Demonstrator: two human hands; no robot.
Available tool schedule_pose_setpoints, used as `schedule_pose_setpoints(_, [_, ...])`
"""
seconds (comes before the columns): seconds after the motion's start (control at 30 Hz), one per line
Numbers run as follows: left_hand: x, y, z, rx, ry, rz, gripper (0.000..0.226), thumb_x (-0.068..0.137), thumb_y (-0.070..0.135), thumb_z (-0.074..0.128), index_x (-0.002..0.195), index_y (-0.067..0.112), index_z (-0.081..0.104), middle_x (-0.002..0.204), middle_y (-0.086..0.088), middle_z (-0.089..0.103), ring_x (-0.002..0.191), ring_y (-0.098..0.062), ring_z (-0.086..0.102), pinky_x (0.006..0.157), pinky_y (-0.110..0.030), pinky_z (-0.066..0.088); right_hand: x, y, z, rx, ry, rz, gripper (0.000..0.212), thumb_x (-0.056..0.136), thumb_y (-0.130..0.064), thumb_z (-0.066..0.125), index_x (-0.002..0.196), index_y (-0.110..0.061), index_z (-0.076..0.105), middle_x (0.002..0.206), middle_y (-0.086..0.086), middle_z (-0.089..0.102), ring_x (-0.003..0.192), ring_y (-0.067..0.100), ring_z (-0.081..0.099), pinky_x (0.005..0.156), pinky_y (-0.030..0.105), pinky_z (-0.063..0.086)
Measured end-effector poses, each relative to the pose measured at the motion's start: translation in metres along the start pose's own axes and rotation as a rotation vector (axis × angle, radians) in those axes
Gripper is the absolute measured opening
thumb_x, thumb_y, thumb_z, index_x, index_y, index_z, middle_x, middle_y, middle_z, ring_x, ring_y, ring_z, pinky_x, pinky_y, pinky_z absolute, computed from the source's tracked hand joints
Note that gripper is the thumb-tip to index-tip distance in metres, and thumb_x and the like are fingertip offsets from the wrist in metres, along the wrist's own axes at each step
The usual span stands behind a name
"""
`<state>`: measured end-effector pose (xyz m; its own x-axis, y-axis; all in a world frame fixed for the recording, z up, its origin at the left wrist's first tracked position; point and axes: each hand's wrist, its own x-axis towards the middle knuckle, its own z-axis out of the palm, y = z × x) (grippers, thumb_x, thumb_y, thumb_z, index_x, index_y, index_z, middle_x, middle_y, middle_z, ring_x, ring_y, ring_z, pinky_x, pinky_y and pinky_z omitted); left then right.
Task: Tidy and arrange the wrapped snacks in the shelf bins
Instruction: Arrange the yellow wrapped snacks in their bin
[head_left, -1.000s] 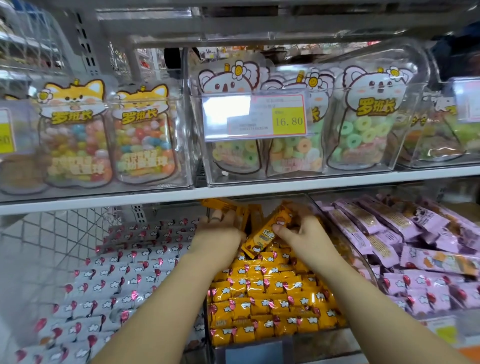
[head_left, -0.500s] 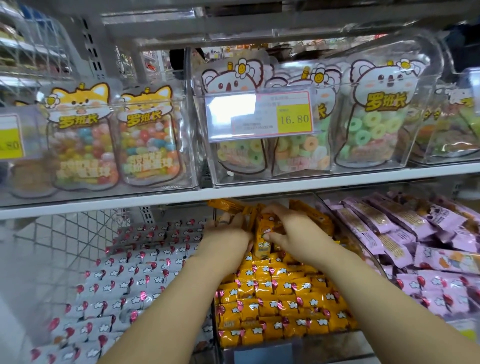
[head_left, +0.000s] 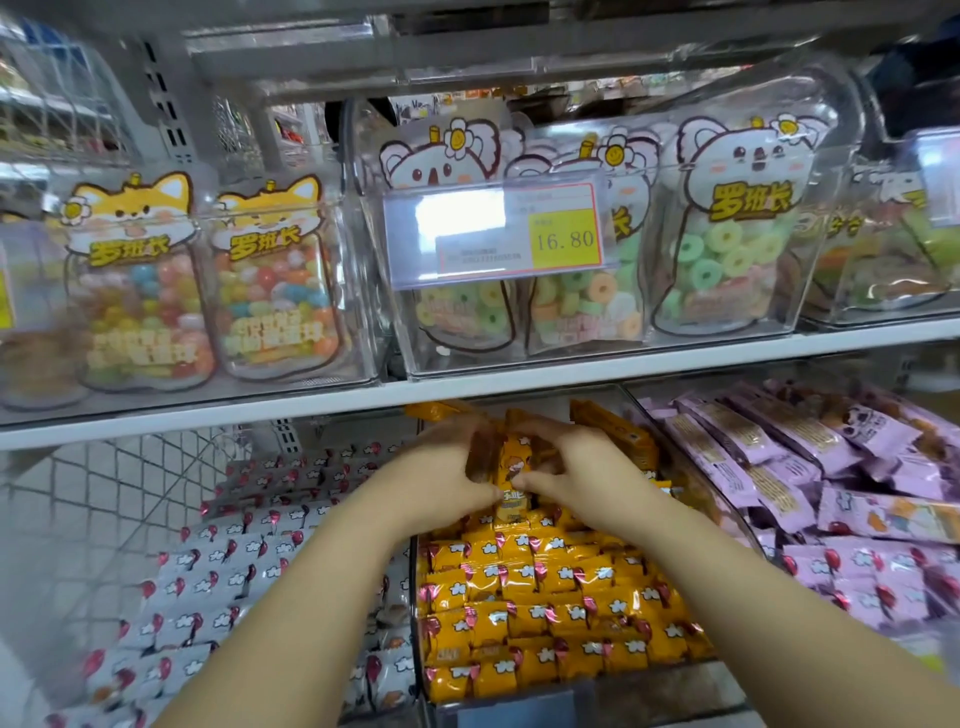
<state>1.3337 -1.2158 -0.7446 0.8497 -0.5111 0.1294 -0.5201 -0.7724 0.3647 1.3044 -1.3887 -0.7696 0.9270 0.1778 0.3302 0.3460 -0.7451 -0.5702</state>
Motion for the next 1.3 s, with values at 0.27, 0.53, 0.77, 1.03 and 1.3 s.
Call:
schedule_pose_setpoints(0.27, [0.004, 0.003, 0.009, -0.122, 0.093, 0.042, 0.055, 0.088, 0.041, 0.062, 0.138, 0.032, 0.04, 0.134, 0.006, 0.051, 0.116, -0.012, 0.05, 0.089, -0.022, 0.042, -0.003, 0.012, -0.01, 0.046, 0.043, 0.073, 0.041, 0.082, -0.012, 0.065, 0.122, -0.02, 0.054, 0.101, 0.003, 0.067, 0.087, 0.014, 0.066, 0.078, 0.025, 0.053])
schedule_pose_setpoints(0.53, [0.006, -0.002, 0.005, -0.193, 0.101, -0.033, 0.052, 0.087, 0.037, 0.064, 0.135, 0.031, 0.044, 0.127, 0.008, 0.054, 0.101, -0.007, 0.052, 0.077, -0.018, 0.044, -0.009, 0.017, 0.012, -0.345, -0.175, 0.19, 0.025, 0.086, -0.035, 0.065, 0.108, -0.024, 0.067, 0.112, -0.004, 0.066, 0.106, 0.017, 0.058, 0.093, 0.032, 0.045])
schedule_pose_setpoints(0.77, [0.002, -0.006, 0.007, -0.192, 0.088, -0.072, 0.053, 0.087, 0.035, 0.064, 0.135, 0.027, 0.043, 0.131, 0.004, 0.054, 0.107, -0.01, 0.053, 0.081, -0.021, 0.042, -0.007, 0.021, 0.004, -0.285, -0.158, 0.17, 0.006, 0.084, -0.026, 0.069, 0.082, -0.02, 0.067, 0.087, -0.005, 0.065, 0.075, 0.004, 0.052, 0.073, 0.021, 0.043])
schedule_pose_setpoints(1.03, [0.001, 0.015, 0.023, 0.161, -0.018, -0.022, 0.036, 0.087, 0.039, 0.063, 0.119, 0.027, 0.053, 0.116, 0.004, 0.058, 0.108, -0.016, 0.053, 0.087, -0.03, 0.043, -0.01, 0.023, 0.003, -0.233, -0.145, 0.158, 0.017, 0.081, -0.029, 0.072, 0.068, -0.028, 0.06, 0.071, -0.014, 0.055, 0.069, 0.004, 0.052, 0.066, 0.019, 0.041])
schedule_pose_setpoints(1.3, [0.003, 0.014, 0.022, 0.485, -0.088, -0.025, 0.031, 0.093, 0.046, 0.051, 0.12, 0.036, 0.061, 0.134, 0.006, 0.051, 0.122, -0.021, 0.045, 0.104, -0.041, 0.03, -0.017, 0.015, -0.02, -0.383, -0.157, 0.171, 0.022, 0.085, -0.026, 0.067, 0.107, -0.025, 0.068, 0.11, -0.007, 0.066, 0.099, 0.011, 0.061, 0.091, 0.028, 0.048])
